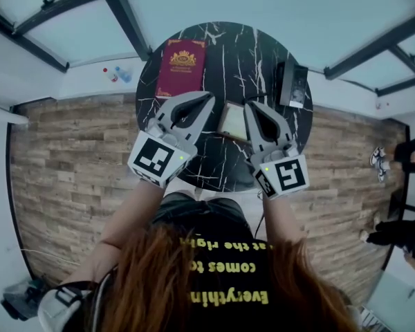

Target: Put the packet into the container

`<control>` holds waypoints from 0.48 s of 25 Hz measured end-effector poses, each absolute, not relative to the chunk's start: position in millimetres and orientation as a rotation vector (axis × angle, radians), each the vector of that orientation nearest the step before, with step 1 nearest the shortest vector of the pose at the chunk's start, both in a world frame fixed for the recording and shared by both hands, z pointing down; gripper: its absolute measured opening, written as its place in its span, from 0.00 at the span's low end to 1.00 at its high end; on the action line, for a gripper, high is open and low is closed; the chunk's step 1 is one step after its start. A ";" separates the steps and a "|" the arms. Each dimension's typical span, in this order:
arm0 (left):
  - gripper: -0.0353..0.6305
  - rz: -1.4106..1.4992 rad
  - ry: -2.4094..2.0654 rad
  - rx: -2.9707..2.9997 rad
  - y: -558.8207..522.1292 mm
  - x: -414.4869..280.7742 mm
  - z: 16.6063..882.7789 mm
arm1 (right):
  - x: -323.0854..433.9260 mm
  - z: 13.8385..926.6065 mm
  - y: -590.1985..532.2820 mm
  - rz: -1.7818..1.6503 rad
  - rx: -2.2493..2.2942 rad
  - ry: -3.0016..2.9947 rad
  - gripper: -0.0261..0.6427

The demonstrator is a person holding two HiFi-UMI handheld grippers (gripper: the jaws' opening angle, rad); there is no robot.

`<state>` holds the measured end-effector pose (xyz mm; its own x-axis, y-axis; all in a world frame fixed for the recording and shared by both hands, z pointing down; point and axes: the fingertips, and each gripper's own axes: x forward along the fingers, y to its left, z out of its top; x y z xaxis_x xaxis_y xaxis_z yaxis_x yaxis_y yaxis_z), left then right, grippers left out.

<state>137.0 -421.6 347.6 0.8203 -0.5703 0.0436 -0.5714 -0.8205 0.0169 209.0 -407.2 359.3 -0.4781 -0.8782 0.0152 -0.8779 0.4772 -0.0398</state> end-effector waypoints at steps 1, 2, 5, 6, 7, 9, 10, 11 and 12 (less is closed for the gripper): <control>0.05 0.060 -0.925 2.969 -421.3 138.5 348.8 | 210.0 354.4 -405.0 -0.060 -1.597 2.685 0.06; 0.05 0.059 -0.919 2.969 -420.8 139.8 349.6 | 211.0 350.2 -403.3 -0.060 -1.593 2.677 0.06; 0.05 0.049 -0.900 2.970 -418.3 142.5 349.7 | 212.7 340.9 -399.4 -0.066 -1.588 2.657 0.06; 0.05 0.049 -0.894 2.972 -417.5 143.4 349.7 | 213.0 338.7 -398.3 -0.066 -1.588 2.652 0.06; 0.05 0.048 -0.888 2.974 -416.9 144.3 349.7 | 213.4 336.9 -397.5 -0.067 -1.589 2.648 0.06; 0.05 0.047 -0.881 2.977 -416.8 146.2 349.9 | 214.4 334.8 -396.9 -0.061 -1.594 2.645 0.06; 0.05 0.047 -0.878 2.979 -417.0 147.0 350.1 | 214.7 334.4 -397.0 -0.054 -1.597 2.647 0.06; 0.05 0.047 -0.876 2.980 -417.3 147.6 350.3 | 214.9 334.3 -397.0 -0.047 -1.600 2.649 0.06; 0.05 0.047 -0.874 2.981 -417.5 148.2 350.3 | 215.2 334.5 -397.0 -0.042 -1.602 2.650 0.06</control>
<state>148.2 -417.5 350.3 0.8413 -0.5392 0.0385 -0.5402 -0.8412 0.0249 215.2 -397.0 334.5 -0.4639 -0.8855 -0.0242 -0.8843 0.4646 -0.0464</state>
